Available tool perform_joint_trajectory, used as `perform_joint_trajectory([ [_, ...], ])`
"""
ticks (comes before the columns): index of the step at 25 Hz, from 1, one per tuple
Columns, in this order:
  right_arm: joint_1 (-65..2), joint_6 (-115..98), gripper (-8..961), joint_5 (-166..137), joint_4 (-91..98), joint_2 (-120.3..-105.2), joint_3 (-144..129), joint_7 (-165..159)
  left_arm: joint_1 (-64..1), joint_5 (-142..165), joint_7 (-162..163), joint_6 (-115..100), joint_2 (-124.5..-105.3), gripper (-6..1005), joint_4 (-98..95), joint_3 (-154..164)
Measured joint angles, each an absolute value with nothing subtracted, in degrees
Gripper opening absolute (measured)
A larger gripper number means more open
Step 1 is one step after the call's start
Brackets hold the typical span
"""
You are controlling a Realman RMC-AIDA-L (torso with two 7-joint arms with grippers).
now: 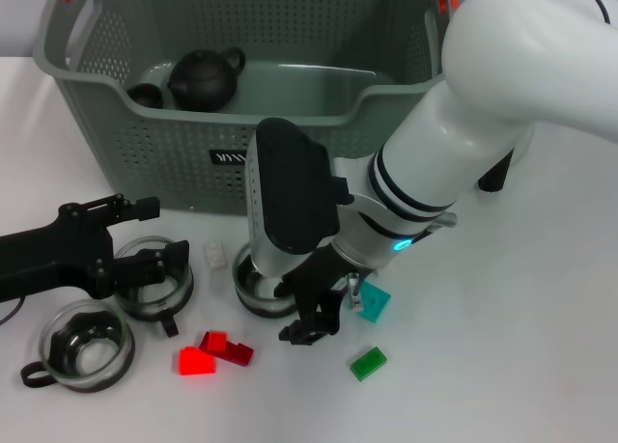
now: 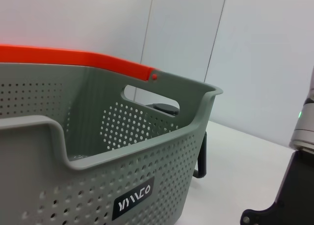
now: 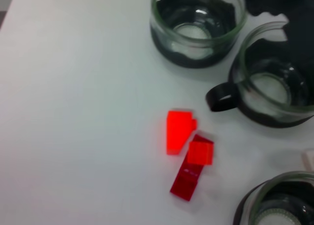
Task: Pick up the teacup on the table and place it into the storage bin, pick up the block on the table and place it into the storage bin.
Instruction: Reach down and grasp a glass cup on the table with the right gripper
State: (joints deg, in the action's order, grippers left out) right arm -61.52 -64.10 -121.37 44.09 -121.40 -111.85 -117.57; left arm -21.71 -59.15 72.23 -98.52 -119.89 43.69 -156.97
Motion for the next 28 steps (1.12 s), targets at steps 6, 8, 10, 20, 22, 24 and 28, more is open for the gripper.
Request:
perform_joint_trajectory([
  [6,-61.7,-67.2,509,-121.4,44.4,-121.14,-111.5,-118.3,-21.7,-59.2,72.1,-98.5,-119.95,778,43.6,-157.0],
  [8,-61.8,-68.0,508,-121.4,44.4,-121.13,-111.5,-118.5,-21.7,-59.2,72.1,-98.5,-119.97,778,43.6,-157.0],
  [10,-61.8,-67.5,508,-121.4,44.4,-121.09,-111.5,-118.6,-21.7,-59.2,72.1,-98.5,-119.97,778,43.6,-157.0],
  [20,-61.5,-64.4,506,-121.9,43.9,-121.36,-112.2,-118.1,-21.7,-59.2,72.1,-98.5,-120.09,777,43.5,-157.0],
  [22,-61.5,-64.4,505,-121.9,43.9,-121.33,-112.2,-118.1,-21.6,-59.2,72.1,-98.5,-120.08,777,43.5,-157.0],
  [24,-61.4,-64.3,505,-121.9,43.6,-121.34,-112.2,-118.1,-21.6,-59.2,72.1,-98.5,-120.08,777,43.5,-157.0],
  [28,-61.5,-64.3,504,-121.9,43.2,-121.41,-112.2,-118.1,-21.7,-59.2,72.0,-98.5,-120.15,777,43.7,-157.0],
])
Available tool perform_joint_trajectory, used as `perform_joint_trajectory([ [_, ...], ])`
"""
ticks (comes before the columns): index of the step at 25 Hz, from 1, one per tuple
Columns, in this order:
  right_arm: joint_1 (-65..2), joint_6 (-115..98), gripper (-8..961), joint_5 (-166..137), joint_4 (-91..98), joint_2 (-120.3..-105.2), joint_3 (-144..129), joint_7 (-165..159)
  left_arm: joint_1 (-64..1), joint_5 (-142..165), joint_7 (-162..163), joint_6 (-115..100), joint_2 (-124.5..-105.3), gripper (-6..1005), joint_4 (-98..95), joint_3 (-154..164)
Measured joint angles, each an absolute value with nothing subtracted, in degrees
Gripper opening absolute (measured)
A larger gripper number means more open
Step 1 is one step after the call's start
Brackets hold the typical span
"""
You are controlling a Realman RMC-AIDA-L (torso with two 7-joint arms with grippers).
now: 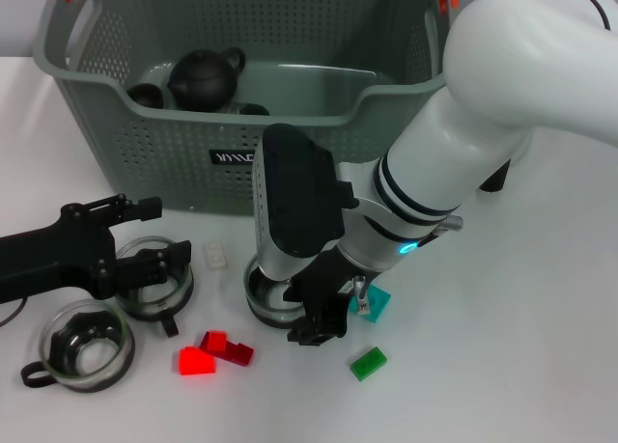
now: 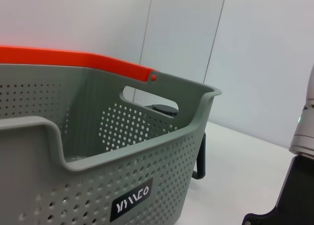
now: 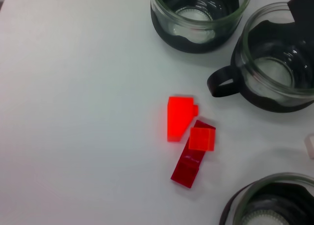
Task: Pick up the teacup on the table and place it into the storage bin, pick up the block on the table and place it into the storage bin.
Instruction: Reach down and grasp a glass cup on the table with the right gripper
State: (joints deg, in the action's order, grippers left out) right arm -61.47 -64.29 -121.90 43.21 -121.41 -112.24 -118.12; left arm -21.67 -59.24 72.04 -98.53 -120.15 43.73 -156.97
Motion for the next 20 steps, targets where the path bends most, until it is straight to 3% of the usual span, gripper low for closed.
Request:
perform_joint_trajectory([
  [4,-61.6,-64.3,503,-121.6,43.2,-121.37,-112.2,-118.4,-21.7,-59.2,72.0,-98.5,-120.16,778,43.7,-157.0],
  [12,-62.0,-64.9,268,-121.6,43.1,-121.24,-112.2,-118.9,-21.7,-59.2,72.0,-98.5,-120.15,778,43.7,-157.0],
  [17,-61.9,-64.9,62,-121.5,43.1,-121.2,-112.2,-118.9,-21.7,-59.2,72.0,-98.5,-120.15,778,43.7,-157.0],
  [20,-61.6,-65.0,60,-121.5,43.6,-121.17,-112.1,-119.3,-21.7,-59.2,72.0,-98.5,-120.15,778,43.6,-157.0],
])
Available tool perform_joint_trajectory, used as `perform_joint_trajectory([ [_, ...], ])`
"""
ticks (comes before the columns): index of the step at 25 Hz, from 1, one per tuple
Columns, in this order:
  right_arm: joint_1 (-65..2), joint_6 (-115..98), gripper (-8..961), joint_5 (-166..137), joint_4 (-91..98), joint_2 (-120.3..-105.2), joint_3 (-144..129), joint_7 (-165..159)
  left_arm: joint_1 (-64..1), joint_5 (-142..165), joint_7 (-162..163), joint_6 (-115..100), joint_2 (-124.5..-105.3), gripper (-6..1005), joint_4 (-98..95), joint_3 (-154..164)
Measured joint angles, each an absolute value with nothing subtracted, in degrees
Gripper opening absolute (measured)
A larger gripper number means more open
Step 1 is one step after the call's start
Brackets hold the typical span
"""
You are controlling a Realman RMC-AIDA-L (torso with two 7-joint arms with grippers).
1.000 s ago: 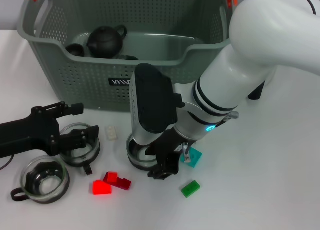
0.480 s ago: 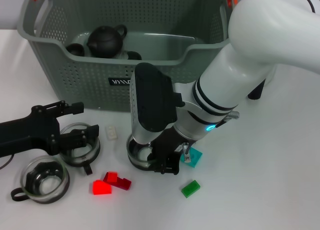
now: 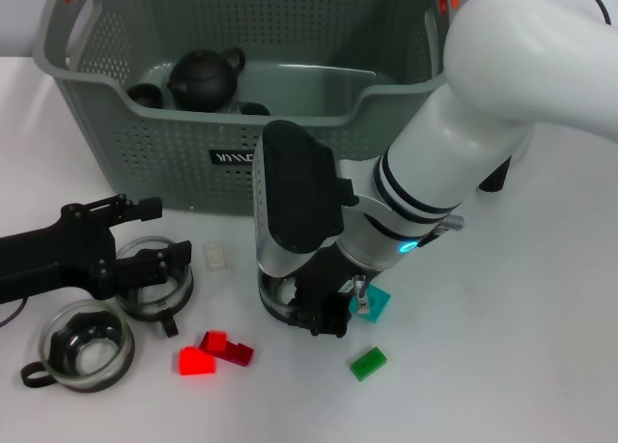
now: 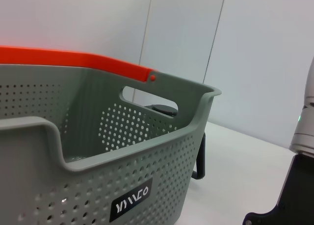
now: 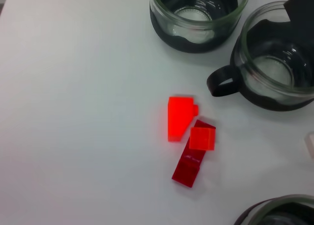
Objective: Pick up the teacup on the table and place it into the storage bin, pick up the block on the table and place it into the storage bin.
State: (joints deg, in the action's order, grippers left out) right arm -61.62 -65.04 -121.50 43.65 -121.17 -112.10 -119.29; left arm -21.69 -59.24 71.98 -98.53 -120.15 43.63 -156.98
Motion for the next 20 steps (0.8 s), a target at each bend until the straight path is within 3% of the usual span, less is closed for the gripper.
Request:
perform_joint_trajectory([
  [20,-57.0,-94.9,58,-127.8,76.1,-120.22,-85.7,-140.6,-21.8,-59.2,71.9,-98.4,-120.14,777,43.6,-157.0],
])
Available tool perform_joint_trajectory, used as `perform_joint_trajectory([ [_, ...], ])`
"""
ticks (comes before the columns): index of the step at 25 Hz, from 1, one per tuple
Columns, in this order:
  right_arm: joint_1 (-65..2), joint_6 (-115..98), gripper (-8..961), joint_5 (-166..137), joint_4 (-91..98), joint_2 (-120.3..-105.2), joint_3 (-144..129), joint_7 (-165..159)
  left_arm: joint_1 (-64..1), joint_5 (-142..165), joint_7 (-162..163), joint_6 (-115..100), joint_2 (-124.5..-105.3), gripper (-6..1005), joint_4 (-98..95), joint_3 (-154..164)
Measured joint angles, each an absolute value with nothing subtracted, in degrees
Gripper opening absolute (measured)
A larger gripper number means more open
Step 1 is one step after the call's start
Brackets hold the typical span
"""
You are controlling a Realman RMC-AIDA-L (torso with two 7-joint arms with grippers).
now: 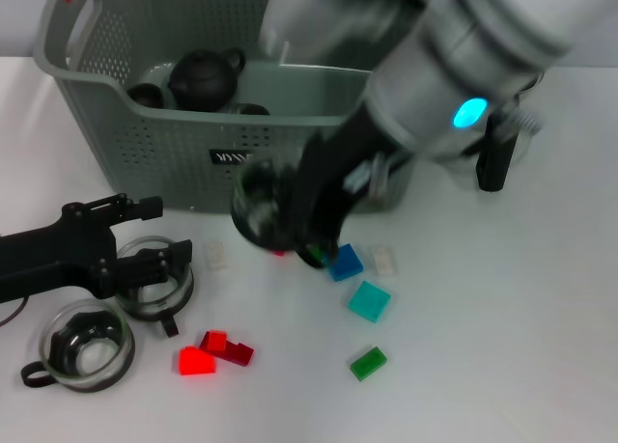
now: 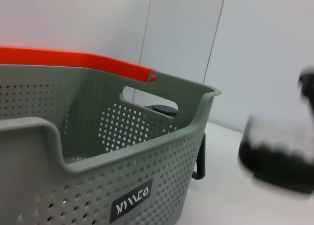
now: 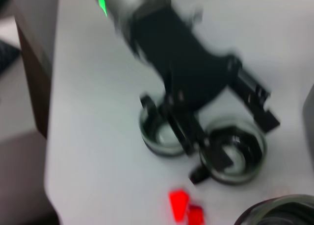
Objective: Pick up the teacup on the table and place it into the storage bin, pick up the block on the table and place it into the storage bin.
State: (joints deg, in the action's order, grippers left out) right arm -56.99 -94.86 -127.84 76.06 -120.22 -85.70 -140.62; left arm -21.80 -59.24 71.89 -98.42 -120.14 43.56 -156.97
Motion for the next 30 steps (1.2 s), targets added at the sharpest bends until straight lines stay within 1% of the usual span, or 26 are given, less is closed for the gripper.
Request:
perform_joint_trajectory([
  [3,-57.5,-98.9,58,-125.9,80.3,-120.18,-78.9,-142.6,-21.9,-59.2,71.9,-98.4,-120.14,778,43.5,-157.0],
  [7,-58.6,-100.3,57,-130.0,87.1,-119.7,-72.1,-144.3,-22.1,-59.2,71.9,-98.3,-120.14,778,43.6,-157.0],
  [13,-59.9,-93.4,57,-138.5,85.9,-119.7,-67.8,-143.6,-22.3,-59.2,71.9,-98.3,-120.17,778,43.5,-157.0],
  [16,-61.1,-86.9,57,-143.2,79.8,-119.65,-67.8,-143.3,-22.4,-59.2,71.9,-98.4,-120.25,778,43.4,-157.0],
  [23,-66.7,-70.5,57,-149.0,57.9,-119.41,-67.8,-142.0,-22.8,-59.3,71.9,-98.2,-120.5,778,43.4,-157.0],
  [30,-71.8,-54.7,58,-151.2,41.3,-120.01,-68.2,-142.0,-22.8,-59.6,71.9,-97.7,-120.92,778,43.4,-157.0],
])
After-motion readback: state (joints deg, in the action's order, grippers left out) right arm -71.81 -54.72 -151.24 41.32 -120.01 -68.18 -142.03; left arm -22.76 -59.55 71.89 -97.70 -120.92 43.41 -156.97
